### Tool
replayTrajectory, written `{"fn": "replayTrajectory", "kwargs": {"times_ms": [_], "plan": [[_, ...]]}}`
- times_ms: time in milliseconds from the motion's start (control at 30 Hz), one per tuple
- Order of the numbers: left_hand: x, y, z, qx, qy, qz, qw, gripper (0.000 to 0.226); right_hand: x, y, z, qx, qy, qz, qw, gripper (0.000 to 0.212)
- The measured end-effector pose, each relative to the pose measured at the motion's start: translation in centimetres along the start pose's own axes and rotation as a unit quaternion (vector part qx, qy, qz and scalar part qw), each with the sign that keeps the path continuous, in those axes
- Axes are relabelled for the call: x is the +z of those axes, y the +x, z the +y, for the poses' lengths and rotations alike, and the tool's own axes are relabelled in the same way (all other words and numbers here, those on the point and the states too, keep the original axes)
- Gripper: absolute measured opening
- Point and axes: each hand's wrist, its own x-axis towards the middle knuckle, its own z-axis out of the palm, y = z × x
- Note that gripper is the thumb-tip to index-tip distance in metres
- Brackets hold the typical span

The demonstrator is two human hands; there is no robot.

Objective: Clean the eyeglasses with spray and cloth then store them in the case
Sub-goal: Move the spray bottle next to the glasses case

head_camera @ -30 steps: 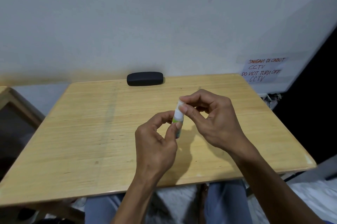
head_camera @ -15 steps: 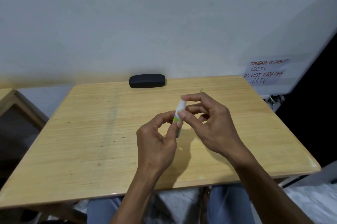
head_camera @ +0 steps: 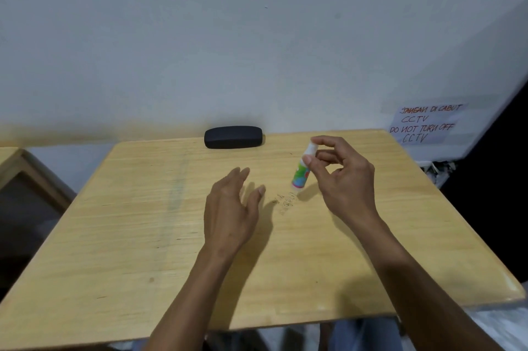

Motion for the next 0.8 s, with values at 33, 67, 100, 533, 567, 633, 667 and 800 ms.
{"fn": "replayTrajectory", "kwargs": {"times_ms": [33,67,100,533,567,633,667,800], "plan": [[0.4,1.0,-0.6,-0.011,0.052,-0.020,0.998,0.053,0.4,0.7,0.6,0.003,-0.005,0.008,1.000,0.027],[0.9,2.0,-1.2,-0.021,0.098,-0.038,0.994,0.056,0.8,1.5,1.1,0.005,-0.010,0.013,1.000,0.026],[1.3,2.9,-1.8,-0.030,0.133,-0.055,0.989,0.059,1.2,2.2,1.6,0.006,-0.016,0.016,1.000,0.026],[3.6,3.5,-4.2,-0.037,0.240,-0.116,0.963,0.064,7.7,10.3,5.6,0.013,-0.104,-0.013,0.994,0.025],[3.5,3.5,-4.2,-0.035,0.241,-0.119,0.963,0.064,8.1,10.6,5.9,0.016,-0.110,-0.020,0.994,0.026],[3.5,3.6,-4.2,-0.037,0.242,-0.122,0.962,0.064,8.6,10.8,6.4,0.023,-0.118,-0.029,0.992,0.026],[3.6,3.7,-4.3,-0.039,0.242,-0.122,0.962,0.064,8.8,10.9,6.6,0.025,-0.120,-0.031,0.992,0.026],[3.7,3.7,-4.2,-0.039,0.241,-0.124,0.962,0.064,9.0,11.1,6.9,0.028,-0.122,-0.029,0.992,0.026]]}}
